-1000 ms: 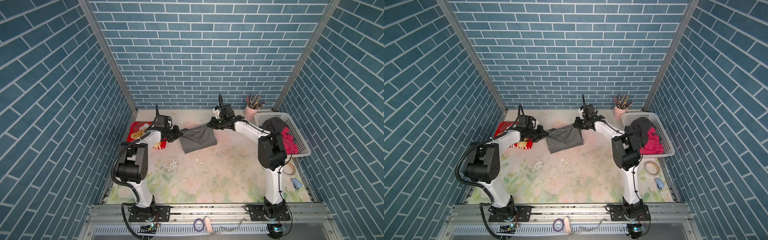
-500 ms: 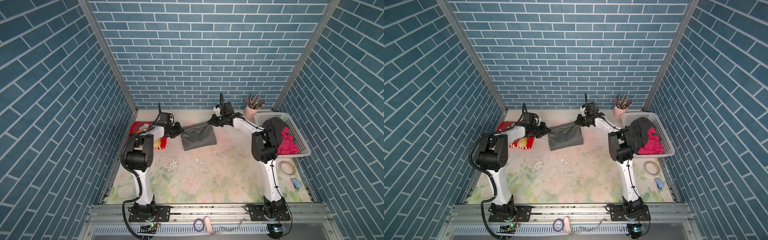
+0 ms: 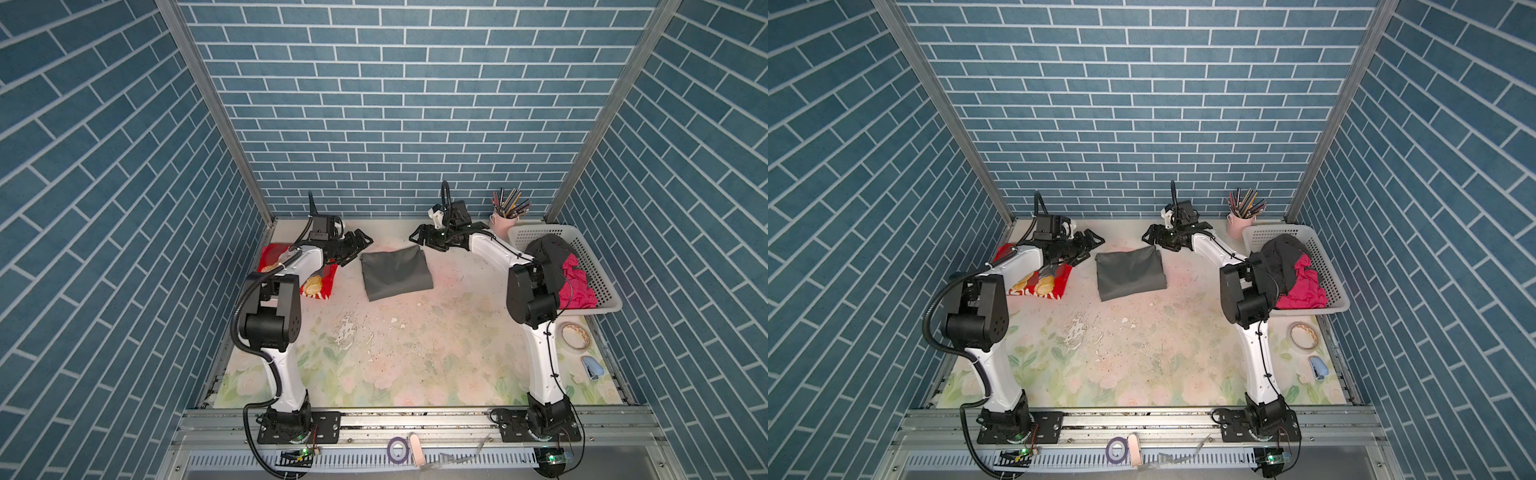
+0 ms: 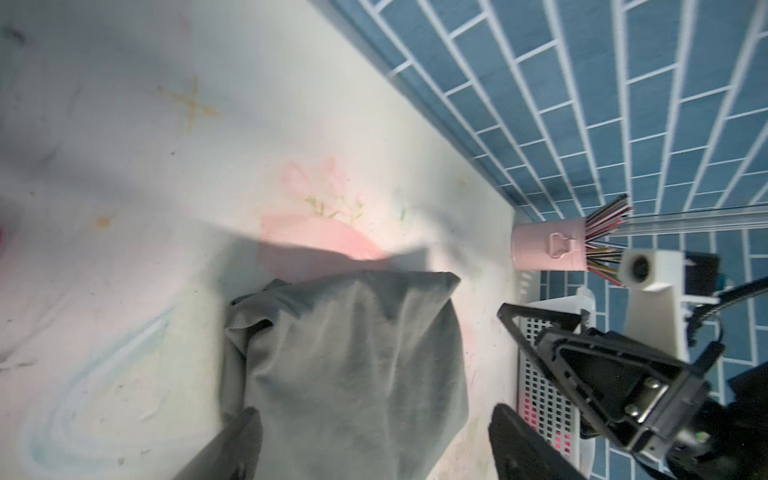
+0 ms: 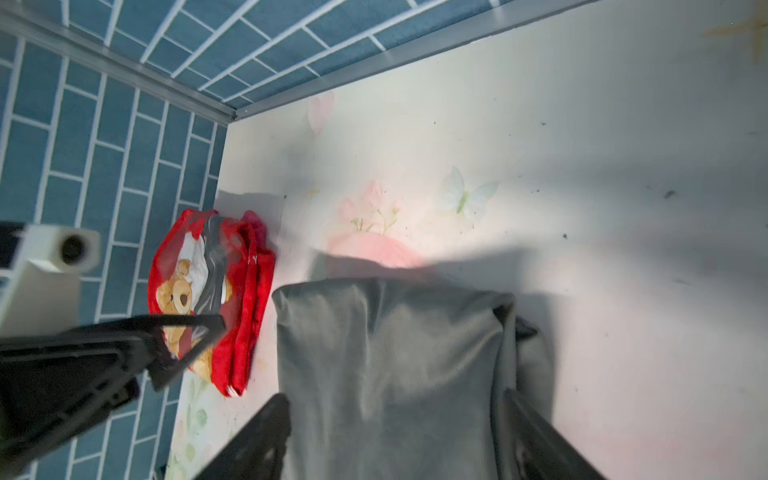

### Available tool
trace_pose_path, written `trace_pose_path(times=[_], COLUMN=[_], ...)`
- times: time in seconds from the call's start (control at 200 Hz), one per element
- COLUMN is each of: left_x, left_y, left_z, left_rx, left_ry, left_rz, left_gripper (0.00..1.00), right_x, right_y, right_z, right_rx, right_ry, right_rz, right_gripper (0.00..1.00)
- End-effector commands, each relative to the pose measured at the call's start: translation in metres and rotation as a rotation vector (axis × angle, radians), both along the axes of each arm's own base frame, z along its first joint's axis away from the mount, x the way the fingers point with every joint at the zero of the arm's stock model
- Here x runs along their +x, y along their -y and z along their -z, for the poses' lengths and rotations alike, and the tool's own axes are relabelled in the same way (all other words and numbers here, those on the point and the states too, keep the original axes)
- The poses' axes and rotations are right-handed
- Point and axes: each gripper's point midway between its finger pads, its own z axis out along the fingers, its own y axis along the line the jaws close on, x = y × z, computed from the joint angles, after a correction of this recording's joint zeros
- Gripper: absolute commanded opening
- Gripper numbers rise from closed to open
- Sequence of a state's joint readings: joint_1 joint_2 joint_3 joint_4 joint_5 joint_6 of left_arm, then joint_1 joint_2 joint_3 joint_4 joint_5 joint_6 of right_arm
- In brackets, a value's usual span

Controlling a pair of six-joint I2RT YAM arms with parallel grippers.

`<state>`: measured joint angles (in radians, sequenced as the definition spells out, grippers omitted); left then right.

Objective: Fold and stack the t-shirts
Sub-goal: 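Lower the fold onto the bundle and open both grippers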

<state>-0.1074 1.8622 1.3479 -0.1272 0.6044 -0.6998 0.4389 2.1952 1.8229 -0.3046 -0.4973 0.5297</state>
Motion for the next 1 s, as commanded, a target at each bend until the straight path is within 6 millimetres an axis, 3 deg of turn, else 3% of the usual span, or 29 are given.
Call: trace_pose_path(times=[0.0, 0.11, 0.23, 0.375, 0.53, 0.66, 0.765, 0.915, 0.995], left_x=[-0.028, -0.049, -0.059, -0.064, -0.074, -0.081, -0.077, -0.061, -0.059], left_y=[0.013, 0.027, 0.048, 0.067, 0.060, 0.048, 0.045, 0.034, 0.015], left_z=[-0.006, -0.005, 0.014, 0.045, 0.084, 0.102, 0.089, 0.044, 0.038], left_rx=[-0.047, -0.154, -0.205, -0.231, -0.172, -0.120, -0.088, 0.140, 0.312], left_ry=[0.016, 0.039, 0.026, -0.017, -0.081, -0.115, -0.092, 0.007, 0.012], left_rz=[0.038, 0.045, 0.064, 0.071, 0.049, 0.042, 0.059, 0.083, 0.055], left_gripper=[0.88, 0.88, 0.88, 0.88, 0.88, 0.88, 0.88, 0.88, 0.88], right_x=[-0.024, -0.056, -0.084, -0.101, -0.114, -0.126, -0.124, -0.115, -0.116], right_y=[0.004, 0.001, -0.011, -0.019, 0.000, 0.018, 0.022, 0.028, 0.031], right_z=[-0.040, -0.031, -0.011, 0.025, 0.072, 0.094, 0.087, 0.039, 0.020], right_rx=[0.053, 0.103, 0.135, 0.183, 0.099, 0.079, 0.064, 0.026, 0.017], right_ry=[0.081, 0.056, 0.004, -0.071, -0.136, -0.172, -0.153, -0.038, 0.001], right_rz=[-0.010, -0.018, -0.040, -0.053, -0.021, 0.002, -0.012, -0.014, -0.015], right_gripper=[0.85, 0.88, 0.89, 0.90, 0.91, 0.91, 0.91, 0.92, 0.93])
